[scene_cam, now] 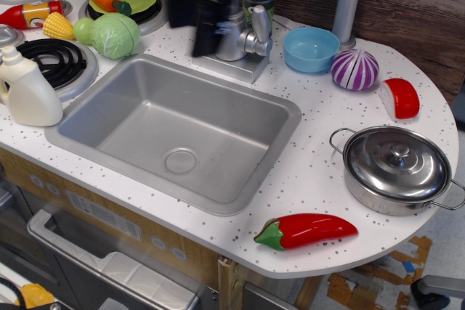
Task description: Put detergent in sink
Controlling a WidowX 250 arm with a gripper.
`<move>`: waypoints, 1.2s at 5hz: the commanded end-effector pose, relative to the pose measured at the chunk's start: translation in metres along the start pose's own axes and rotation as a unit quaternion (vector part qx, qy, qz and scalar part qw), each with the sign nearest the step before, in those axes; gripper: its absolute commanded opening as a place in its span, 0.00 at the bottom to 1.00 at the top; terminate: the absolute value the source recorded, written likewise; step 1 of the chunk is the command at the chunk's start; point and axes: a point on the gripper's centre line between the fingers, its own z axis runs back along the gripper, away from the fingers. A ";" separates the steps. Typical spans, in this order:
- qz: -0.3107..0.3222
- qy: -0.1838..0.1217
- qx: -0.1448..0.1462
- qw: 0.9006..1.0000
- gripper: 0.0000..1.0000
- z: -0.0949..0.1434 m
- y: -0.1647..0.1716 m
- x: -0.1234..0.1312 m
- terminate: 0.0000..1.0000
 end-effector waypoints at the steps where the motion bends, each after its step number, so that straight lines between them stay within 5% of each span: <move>1: -0.098 -0.009 0.046 0.994 1.00 0.014 0.039 -0.062 0.00; 3: -0.175 -0.033 0.026 0.984 1.00 0.009 0.070 -0.101 0.00; 6: -0.207 -0.097 0.004 0.974 1.00 -0.054 0.102 -0.139 0.00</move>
